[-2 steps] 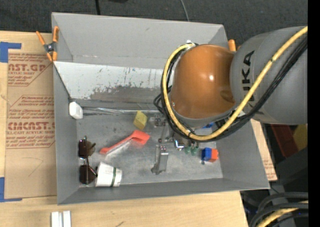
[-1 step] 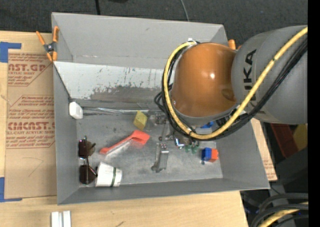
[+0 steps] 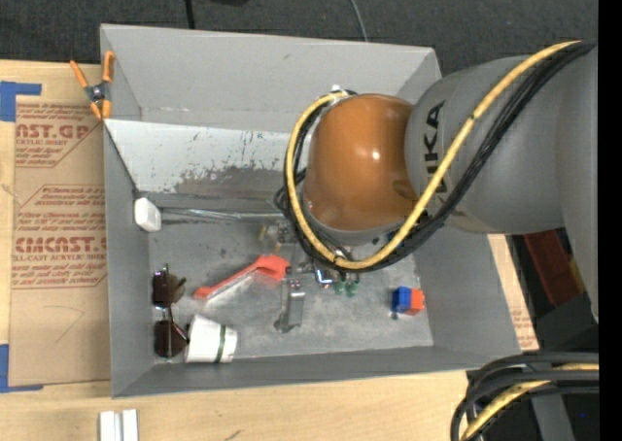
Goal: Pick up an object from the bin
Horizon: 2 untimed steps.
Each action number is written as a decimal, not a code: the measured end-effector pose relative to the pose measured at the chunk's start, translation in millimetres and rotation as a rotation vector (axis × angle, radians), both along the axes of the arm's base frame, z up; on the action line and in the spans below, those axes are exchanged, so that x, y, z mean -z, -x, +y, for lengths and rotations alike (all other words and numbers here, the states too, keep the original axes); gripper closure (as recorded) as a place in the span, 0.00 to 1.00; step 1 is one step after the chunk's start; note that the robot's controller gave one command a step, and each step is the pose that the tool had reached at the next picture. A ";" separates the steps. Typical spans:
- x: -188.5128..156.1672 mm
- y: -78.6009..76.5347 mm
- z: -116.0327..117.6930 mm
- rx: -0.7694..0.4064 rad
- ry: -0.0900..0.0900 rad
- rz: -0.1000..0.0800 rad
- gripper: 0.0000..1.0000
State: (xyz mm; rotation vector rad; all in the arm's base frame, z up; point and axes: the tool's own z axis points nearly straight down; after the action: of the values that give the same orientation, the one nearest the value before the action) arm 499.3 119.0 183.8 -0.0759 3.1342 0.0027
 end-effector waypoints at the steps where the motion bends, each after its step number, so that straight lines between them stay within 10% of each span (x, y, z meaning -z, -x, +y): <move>1: 54.2 -7.7 6.4 -0.092 0.001 0.002 0.00; 2: 94.2 -11.9 14.0 -0.263 0.003 0.002 0.00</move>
Offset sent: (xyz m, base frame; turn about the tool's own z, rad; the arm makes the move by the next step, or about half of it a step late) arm 0.0144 0.0173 -0.1056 -0.2847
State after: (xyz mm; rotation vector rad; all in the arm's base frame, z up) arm 511.2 132.9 89.6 -0.4865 3.0991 0.0001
